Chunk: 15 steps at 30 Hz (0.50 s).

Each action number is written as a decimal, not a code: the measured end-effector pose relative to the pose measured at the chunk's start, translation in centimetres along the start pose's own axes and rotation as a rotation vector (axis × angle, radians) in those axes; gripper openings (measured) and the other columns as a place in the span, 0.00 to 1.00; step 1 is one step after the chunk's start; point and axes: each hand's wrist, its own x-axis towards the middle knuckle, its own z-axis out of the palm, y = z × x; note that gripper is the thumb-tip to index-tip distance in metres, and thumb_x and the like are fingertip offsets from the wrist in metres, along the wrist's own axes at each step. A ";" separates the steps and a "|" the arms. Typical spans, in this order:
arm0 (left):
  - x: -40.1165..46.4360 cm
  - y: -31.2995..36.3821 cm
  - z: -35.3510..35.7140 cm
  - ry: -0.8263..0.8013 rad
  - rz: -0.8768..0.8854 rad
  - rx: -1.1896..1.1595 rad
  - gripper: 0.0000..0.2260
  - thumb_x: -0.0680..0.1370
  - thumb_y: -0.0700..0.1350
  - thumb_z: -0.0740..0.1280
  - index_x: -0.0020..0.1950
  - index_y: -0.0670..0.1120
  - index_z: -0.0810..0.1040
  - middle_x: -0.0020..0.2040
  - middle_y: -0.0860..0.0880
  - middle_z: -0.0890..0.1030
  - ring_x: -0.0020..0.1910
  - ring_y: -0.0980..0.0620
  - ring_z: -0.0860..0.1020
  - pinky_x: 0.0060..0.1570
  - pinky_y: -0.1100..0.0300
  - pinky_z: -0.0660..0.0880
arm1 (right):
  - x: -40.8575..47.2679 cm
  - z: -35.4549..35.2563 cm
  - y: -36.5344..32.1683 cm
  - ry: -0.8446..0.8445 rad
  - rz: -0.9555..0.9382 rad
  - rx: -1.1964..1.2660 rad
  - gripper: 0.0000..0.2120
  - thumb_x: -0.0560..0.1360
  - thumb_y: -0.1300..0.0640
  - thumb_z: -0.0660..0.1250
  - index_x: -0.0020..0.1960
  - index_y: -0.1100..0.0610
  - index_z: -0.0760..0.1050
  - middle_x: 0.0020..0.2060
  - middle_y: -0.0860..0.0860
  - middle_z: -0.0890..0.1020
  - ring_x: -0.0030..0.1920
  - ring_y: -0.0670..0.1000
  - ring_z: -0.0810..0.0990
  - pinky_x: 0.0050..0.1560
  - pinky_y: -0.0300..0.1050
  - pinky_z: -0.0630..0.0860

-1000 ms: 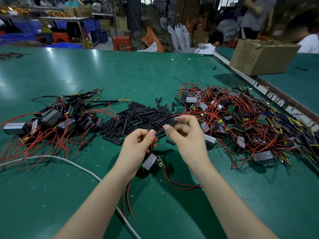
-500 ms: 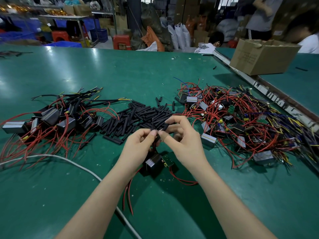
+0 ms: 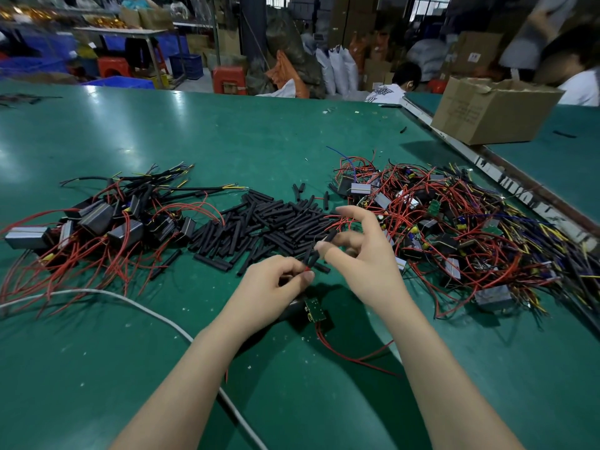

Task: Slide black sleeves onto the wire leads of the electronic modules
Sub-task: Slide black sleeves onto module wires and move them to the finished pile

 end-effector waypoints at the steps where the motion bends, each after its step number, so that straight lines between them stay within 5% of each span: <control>1: 0.1 -0.1 -0.1 -0.002 -0.023 -0.035 0.07 0.76 0.48 0.69 0.39 0.49 0.80 0.37 0.53 0.79 0.37 0.60 0.75 0.42 0.63 0.70 | 0.1 -0.1 0.1 -0.022 0.028 0.003 0.21 0.71 0.55 0.73 0.56 0.37 0.67 0.33 0.42 0.81 0.33 0.45 0.72 0.40 0.41 0.69; 5: 0.3 -0.6 -0.1 -0.023 -0.089 -0.157 0.12 0.73 0.47 0.72 0.30 0.54 0.75 0.28 0.60 0.77 0.30 0.64 0.72 0.36 0.67 0.69 | 0.0 0.2 0.0 -0.061 0.008 -0.008 0.22 0.71 0.55 0.73 0.59 0.42 0.67 0.33 0.40 0.80 0.33 0.43 0.71 0.41 0.40 0.69; 15: 0.4 -0.8 -0.5 -0.092 -0.069 -0.181 0.04 0.68 0.57 0.75 0.38 0.61 0.81 0.39 0.52 0.82 0.35 0.61 0.75 0.40 0.62 0.72 | -0.3 0.4 0.1 -0.052 -0.038 -0.106 0.29 0.70 0.55 0.74 0.63 0.41 0.62 0.34 0.36 0.80 0.32 0.41 0.72 0.39 0.37 0.69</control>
